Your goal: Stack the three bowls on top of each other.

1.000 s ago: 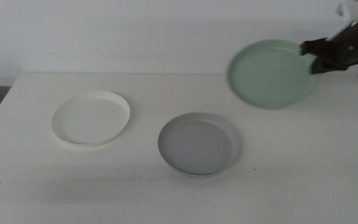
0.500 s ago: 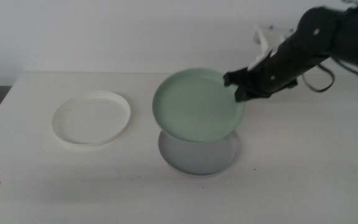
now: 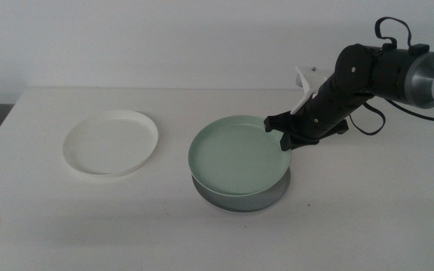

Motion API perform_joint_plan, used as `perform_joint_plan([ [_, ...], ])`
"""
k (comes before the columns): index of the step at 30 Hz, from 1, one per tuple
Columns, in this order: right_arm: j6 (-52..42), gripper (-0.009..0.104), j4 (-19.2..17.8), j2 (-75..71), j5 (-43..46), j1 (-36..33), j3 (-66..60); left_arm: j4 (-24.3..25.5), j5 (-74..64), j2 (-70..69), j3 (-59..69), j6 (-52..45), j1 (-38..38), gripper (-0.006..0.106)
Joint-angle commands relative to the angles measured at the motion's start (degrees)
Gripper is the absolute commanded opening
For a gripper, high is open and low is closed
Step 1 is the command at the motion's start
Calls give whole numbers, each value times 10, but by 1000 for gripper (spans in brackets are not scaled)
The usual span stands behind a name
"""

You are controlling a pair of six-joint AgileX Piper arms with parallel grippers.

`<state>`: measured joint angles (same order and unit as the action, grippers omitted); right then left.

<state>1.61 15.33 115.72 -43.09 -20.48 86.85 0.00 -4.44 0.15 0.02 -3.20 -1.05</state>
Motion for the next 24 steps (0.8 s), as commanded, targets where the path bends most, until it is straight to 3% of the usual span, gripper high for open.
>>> perform_joint_plan([
  [1, 1, -3, -3, 5, 5, -2, -2, 0, 9, -1, 0, 1, -2, 94],
  [10, 0, 0, -10, 11, -8, -2, -2, 0, 8, -1, 0, 1, -2, 94],
  [15, -16, 32, -11, 11, -22, -2, 3, 0, 8, -1, 0, 1, -2, 94],
  [22, -80, 90, -11, -49, -71, -2, 42, 0, 8, -1, 0, 1, -2, 94],
  [24, -133, 93, -10, -92, -90, -2, 52, 0, 8, -1, 0, 1, -2, 94],
])
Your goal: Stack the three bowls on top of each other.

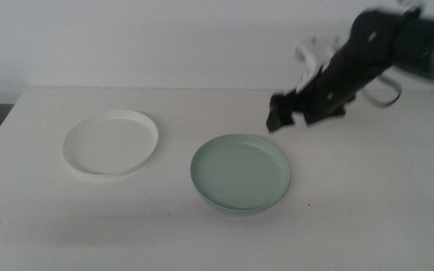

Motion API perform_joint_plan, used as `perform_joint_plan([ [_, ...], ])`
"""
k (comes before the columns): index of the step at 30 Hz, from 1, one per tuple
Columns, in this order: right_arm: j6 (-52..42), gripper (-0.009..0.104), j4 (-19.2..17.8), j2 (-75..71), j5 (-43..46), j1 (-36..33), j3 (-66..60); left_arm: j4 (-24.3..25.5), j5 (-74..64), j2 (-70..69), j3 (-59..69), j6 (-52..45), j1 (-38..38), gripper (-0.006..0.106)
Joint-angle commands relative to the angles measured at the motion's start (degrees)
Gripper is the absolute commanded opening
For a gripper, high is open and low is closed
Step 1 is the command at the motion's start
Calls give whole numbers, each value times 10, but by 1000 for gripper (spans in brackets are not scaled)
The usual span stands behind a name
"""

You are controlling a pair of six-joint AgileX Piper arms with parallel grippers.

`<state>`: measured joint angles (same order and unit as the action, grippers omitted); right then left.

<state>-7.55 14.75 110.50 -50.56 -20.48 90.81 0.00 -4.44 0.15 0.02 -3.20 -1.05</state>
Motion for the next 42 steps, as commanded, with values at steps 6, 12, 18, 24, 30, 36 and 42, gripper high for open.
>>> perform_joint_plan([
  [6, -113, 93, 20, -201, -36, 0, -3, 0, 8, -1, 0, 1, -2, 94],
  [12, -208, 93, 107, -385, 26, 0, -147, 0, 8, -1, 0, 1, -2, 94],
  [18, -232, 93, 147, -553, 117, 0, -303, 0, 8, -1, 0, 1, -2, 94],
  [24, -232, 93, 165, -627, 124, 0, -347, 0, 8, -1, 0, 1, -2, 94],
  [30, -240, 93, 203, -635, 128, 0, -347, 0, 8, -1, 0, 1, -2, 94],
  [36, -223, 93, 206, -635, 132, 0, -347, 0, 8, -1, 0, 1, -2, 94],
  [42, -223, 93, 206, -635, 132, 0, -347, -4, -82, 144, -137, 2, -2, 94],
])
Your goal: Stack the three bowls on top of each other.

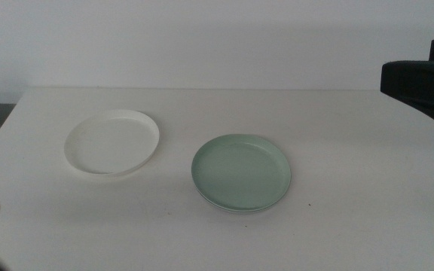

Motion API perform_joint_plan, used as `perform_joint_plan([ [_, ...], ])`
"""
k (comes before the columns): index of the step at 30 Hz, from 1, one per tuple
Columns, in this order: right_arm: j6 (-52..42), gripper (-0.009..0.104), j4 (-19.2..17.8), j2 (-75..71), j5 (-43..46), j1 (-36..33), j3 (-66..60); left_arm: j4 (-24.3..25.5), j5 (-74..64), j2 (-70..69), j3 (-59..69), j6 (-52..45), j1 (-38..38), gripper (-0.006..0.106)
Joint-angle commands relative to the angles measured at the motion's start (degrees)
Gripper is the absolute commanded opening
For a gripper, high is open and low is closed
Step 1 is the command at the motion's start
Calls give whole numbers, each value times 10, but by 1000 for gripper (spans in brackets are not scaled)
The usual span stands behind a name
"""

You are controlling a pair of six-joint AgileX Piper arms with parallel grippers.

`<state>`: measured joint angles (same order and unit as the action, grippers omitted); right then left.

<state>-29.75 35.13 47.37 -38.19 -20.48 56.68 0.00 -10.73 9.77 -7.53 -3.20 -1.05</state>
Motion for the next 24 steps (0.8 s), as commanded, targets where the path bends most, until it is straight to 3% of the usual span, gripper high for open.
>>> perform_joint_plan([
  [1, -1, 93, 2, -4, 8, 0, -6, -7, -54, 92, -101, 2, -2, 94],
  [4, -1, 93, 2, -4, 8, 0, -6, -37, -166, 207, -240, 2, -2, 94],
  [9, -1, 93, 2, -4, 8, 0, -6, -41, -338, 358, -416, 1, -2, 94],
  [18, -1, 93, 2, -4, 8, 0, -6, -68, -189, 485, -509, 32, -1, 94],
  [20, -1, 93, 2, -4, 9, 0, -6, -75, -195, 503, -533, 87, 0, 94],
  [24, -1, 93, 2, -3, 9, 0, -6, -52, -276, 570, -611, 93, 0, 94],
])
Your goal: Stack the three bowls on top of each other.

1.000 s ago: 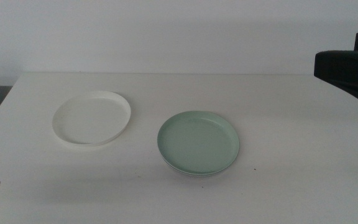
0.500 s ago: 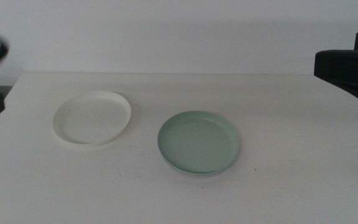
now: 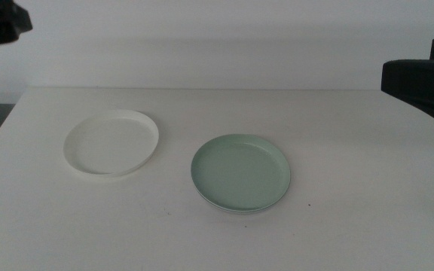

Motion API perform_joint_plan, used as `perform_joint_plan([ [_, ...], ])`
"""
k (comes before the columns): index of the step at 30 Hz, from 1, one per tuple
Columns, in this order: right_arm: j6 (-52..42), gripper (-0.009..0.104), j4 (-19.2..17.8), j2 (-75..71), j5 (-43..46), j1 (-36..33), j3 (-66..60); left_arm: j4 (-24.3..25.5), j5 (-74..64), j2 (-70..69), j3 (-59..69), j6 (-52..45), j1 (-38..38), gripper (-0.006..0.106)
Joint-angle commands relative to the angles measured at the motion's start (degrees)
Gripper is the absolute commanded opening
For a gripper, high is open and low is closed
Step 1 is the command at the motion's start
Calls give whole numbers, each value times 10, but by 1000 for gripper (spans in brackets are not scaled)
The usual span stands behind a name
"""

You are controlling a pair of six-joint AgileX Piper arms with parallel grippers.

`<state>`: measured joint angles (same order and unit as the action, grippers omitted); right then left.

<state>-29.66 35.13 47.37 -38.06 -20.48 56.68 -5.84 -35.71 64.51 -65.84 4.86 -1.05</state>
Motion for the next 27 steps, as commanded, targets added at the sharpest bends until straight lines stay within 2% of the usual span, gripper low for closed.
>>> perform_joint_plan([
  [1, -2, 93, 2, -3, 8, 0, -6, 12, -44, 42, -51, 14, 0, 94],
  [8, -2, 93, 2, -3, 8, 0, -6, 36, -184, 175, -189, 11, 0, 94],
  [18, -2, 93, 2, -3, 8, 0, -6, 42, -262, 384, -290, -5, 49, 94],
  [20, -2, 93, 2, -3, 8, 0, -6, 29, -264, 416, -296, -13, 64, 94],
  [24, -2, 93, 2, -3, 8, 0, -6, -53, -246, 467, -299, -84, 79, 94],
  [27, -2, 93, 2, -3, 8, 0, -6, -65, -223, 500, -299, -107, 79, 94],
])
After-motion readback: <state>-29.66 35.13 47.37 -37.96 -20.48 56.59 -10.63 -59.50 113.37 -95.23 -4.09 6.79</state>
